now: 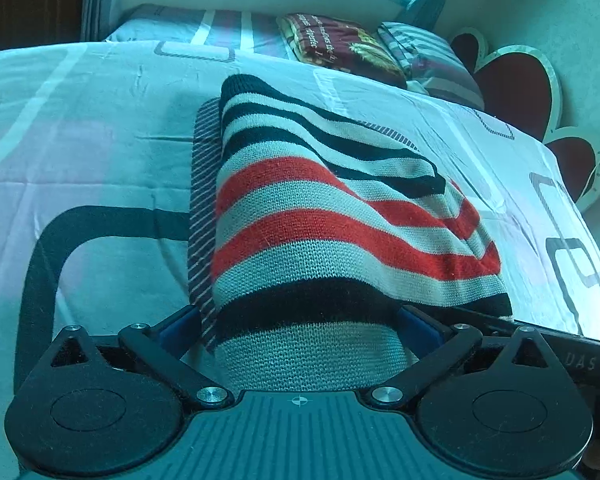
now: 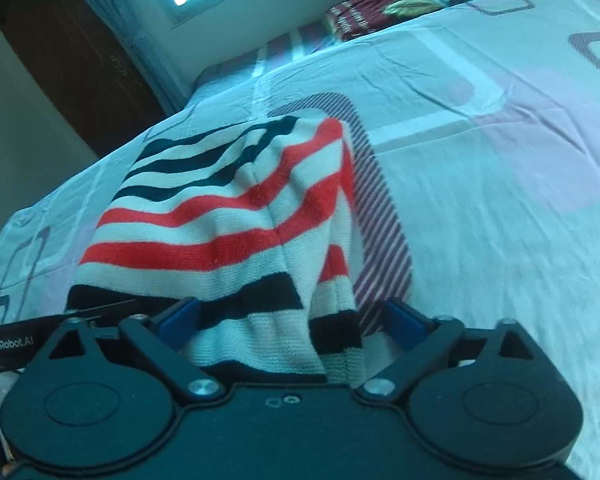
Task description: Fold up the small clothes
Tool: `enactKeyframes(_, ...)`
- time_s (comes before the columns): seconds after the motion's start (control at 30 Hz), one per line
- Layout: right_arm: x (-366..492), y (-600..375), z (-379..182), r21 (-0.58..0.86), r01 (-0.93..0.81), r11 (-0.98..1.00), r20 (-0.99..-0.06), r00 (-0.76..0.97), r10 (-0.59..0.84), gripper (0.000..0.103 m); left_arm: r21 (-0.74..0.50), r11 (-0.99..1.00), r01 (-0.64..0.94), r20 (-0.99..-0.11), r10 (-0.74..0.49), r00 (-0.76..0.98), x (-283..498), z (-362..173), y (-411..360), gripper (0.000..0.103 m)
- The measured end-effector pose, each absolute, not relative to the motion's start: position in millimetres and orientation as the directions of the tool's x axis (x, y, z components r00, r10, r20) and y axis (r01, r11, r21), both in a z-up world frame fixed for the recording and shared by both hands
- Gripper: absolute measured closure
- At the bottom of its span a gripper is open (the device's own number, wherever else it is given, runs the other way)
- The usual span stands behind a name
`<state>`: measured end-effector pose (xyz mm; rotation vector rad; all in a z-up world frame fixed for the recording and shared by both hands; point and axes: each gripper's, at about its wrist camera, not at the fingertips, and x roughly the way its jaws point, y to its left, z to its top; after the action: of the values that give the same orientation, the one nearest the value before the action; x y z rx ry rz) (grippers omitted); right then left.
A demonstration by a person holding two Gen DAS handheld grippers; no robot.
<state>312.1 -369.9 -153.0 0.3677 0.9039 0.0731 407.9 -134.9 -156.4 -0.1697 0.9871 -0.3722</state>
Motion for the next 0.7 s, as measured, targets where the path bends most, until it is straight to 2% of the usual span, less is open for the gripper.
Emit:
enactKeyframes(0.1,312.9,-369.2,-152.3,0.347,0.081,0.935,-0.748,0.624,0.223,0.001,-0.344,0.913,0.217,-0.784,-0.407,0.468,413.8,-160.4,-131.6,0.0)
enactKeyframes(0.23,302.1,-381.2,-159.2,0.413,0.043,0.91,-0.659,0.703,0.266,0.001,-0.368,0.904,0.216,-0.791,-0.427,0.438,418.5,-161.3,-130.1,0.0)
enactKeyframes(0.47,308.7,-380.0,-155.4,0.393,0.054,0.918,-0.662,0.709,0.242,0.001,-0.433,0.876,0.213,-0.77,-0.483,0.417,424.5,-163.8,-121.1,0.0)
enactKeyframes(0.57,314.3,-380.3,-153.4,0.396,0.056,0.917,-0.679,0.69,0.251,0.001,-0.532,0.84,0.109,-0.742,-0.524,0.419,432.9,-165.6,-106.1,0.0)
enactKeyframes(0.63,317.2,-378.6,-152.0,0.396,0.01,0.918,-0.673,0.683,0.283,0.017,-0.556,0.828,0.072,-0.736,-0.53,0.422,436.6,-166.6,-103.0,0.0)
enactKeyframes(0.67,318.3,-379.2,-151.1,0.4,0.011,0.916,-0.674,0.682,0.286,0.032,-0.544,0.835,0.086,-0.739,-0.525,0.421,437.5,-165.8,-105.4,0.001)
enactKeyframes(0.7,320.0,-380.2,-150.7,0.408,0.018,0.913,-0.672,0.682,0.287,0.032,-0.529,0.842,0.11,-0.742,-0.521,0.422,437.4,-165.2,-108.7,0.016)
